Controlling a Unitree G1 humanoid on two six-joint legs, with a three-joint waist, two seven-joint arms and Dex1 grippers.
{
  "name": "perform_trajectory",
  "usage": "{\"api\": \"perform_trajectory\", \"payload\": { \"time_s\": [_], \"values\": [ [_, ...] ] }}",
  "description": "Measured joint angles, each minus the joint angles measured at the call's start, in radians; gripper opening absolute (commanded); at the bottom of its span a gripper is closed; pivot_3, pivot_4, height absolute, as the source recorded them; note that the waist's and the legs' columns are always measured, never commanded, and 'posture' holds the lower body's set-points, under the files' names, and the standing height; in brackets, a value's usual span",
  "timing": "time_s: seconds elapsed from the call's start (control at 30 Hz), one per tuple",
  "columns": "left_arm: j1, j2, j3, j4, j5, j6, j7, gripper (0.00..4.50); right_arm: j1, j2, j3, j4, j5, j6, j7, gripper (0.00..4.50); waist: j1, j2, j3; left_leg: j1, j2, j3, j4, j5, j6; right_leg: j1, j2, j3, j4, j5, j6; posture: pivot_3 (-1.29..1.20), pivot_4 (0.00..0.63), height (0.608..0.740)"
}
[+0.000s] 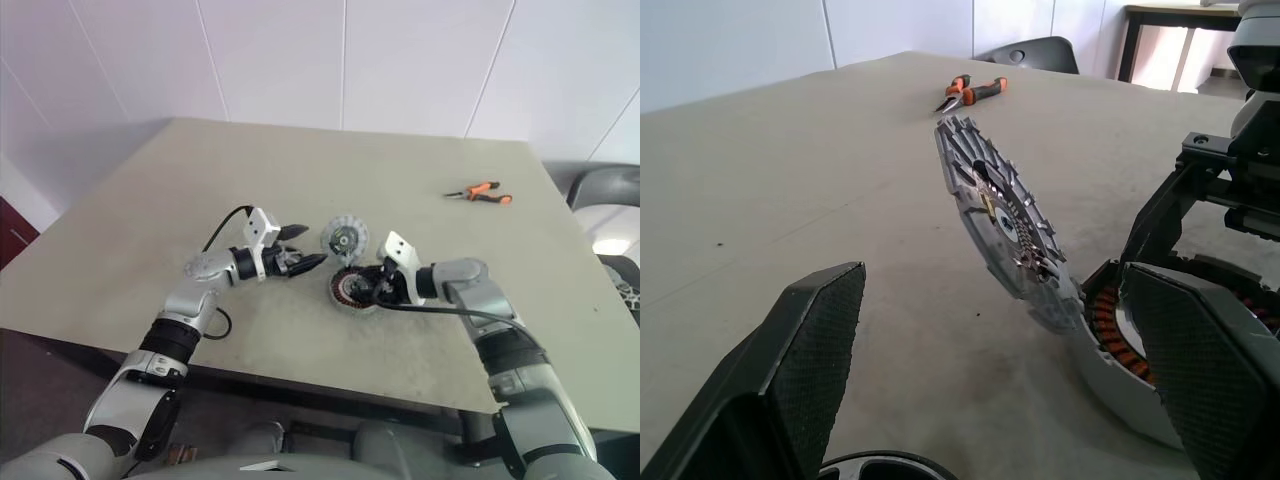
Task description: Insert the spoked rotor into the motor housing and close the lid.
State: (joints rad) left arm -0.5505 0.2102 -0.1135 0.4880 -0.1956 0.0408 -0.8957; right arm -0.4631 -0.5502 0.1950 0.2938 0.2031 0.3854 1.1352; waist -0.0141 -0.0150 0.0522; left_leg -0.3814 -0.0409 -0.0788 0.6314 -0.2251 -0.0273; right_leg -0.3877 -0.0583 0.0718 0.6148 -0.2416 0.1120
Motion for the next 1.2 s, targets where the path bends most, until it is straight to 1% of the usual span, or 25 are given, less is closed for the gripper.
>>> {"api": "perform_trajectory", "payload": {
  "time_s": [0.1, 0.17, 0.2, 0.4, 0.47, 0.8, 0.9, 1.0, 1.2],
  "values": [
    [0.000, 0.001, 0.000, 0.000, 0.000, 0.000, -0.001, 4.39, 0.000, 0.017, -0.007, 0.009, 0.008, 0.000, -0.003, 3.17, 0.000, 0.000, 0.000, 0.000, 0.000, 0.000, 0.000, 0.000, 0.000, 0.000, 0.000, 0.000, 0.000, 0.000, 0.000, 0.00, 0.000, 0.740],
    [0.000, 0.001, 0.000, 0.000, 0.000, 0.000, -0.002, 4.39, -0.001, 0.019, -0.009, 0.015, 0.008, -0.002, -0.005, 2.78, 0.000, 0.000, 0.000, 0.000, 0.000, 0.000, 0.000, 0.000, 0.000, 0.000, 0.000, 0.000, 0.000, 0.001, -0.001, 0.00, 0.000, 0.740],
    [0.000, 0.001, 0.000, 0.000, 0.000, 0.000, -0.003, 4.39, -0.002, 0.021, -0.011, 0.018, 0.008, -0.003, -0.009, 2.55, 0.000, 0.000, 0.000, 0.000, 0.000, 0.000, -0.001, 0.000, 0.000, 0.000, 0.000, 0.000, 0.000, 0.001, -0.002, 0.00, 0.000, 0.740],
    [0.000, 0.001, -0.001, 0.000, 0.000, 0.000, -0.007, 4.39, -0.004, 0.024, -0.014, 0.025, 0.021, -0.001, 0.015, 0.49, 0.000, 0.000, 0.000, 0.000, 0.000, 0.000, 0.000, 0.000, 0.000, 0.000, 0.000, 0.000, 0.000, 0.000, 0.000, 0.00, 0.000, 0.740],
    [0.000, 0.001, -0.001, 0.000, 0.000, 0.001, -0.008, 4.39, -0.003, 0.026, -0.014, 0.025, 0.036, 0.002, 0.023, 0.01, -0.001, 0.000, 0.000, 0.000, 0.000, 0.000, 0.001, 0.000, 0.000, 0.000, 0.000, 0.000, 0.000, 0.000, 0.000, 0.00, 0.000, 0.740],
    [0.006, 0.001, -0.003, -0.001, 0.000, 0.004, -0.007, 4.39, -0.002, 0.028, -0.010, 0.025, 0.037, 0.008, 0.029, 0.01, 0.000, 0.000, 0.000, 0.000, 0.000, 0.000, 0.000, 0.000, 0.000, -0.001, 0.000, 0.000, 0.000, 0.000, 0.000, 0.00, 0.000, 0.740],
    [0.007, 0.001, -0.012, -0.001, 0.000, 0.011, -0.006, 4.39, -0.002, 0.028, -0.013, 0.027, 0.037, 0.010, 0.022, 0.56, 0.000, 0.000, 0.000, 0.000, 0.000, 0.000, 0.000, 0.000, 0.000, 0.000, 0.000, 0.000, 0.000, 0.000, 0.000, 0.00, 0.000, 0.740],
    [0.008, 0.001, -0.013, -0.002, 0.000, 0.012, -0.005, 4.39, -0.002, 0.028, -0.017, 0.028, 0.041, 0.012, 0.017, 1.47, 0.000, 0.000, 0.000, 0.000, 0.000, 0.000, 0.000, 0.000, 0.000, -0.001, 0.000, 0.000, 0.000, 0.000, 0.000, 0.00, 0.000, 0.740],
    [0.008, 0.001, -0.014, -0.004, 0.000, 0.012, -0.002, 4.39, -0.002, 0.029, -0.051, 0.029, 0.060, 0.024, 0.006, 1.47, 0.000, 0.000, 0.000, -0.001, 0.000, 0.000, -0.001, 0.000, 0.000, -0.001, 0.000, 0.000, 0.000, 0.002, -0.003, 0.00, 0.000, 0.740]
  ]
}}
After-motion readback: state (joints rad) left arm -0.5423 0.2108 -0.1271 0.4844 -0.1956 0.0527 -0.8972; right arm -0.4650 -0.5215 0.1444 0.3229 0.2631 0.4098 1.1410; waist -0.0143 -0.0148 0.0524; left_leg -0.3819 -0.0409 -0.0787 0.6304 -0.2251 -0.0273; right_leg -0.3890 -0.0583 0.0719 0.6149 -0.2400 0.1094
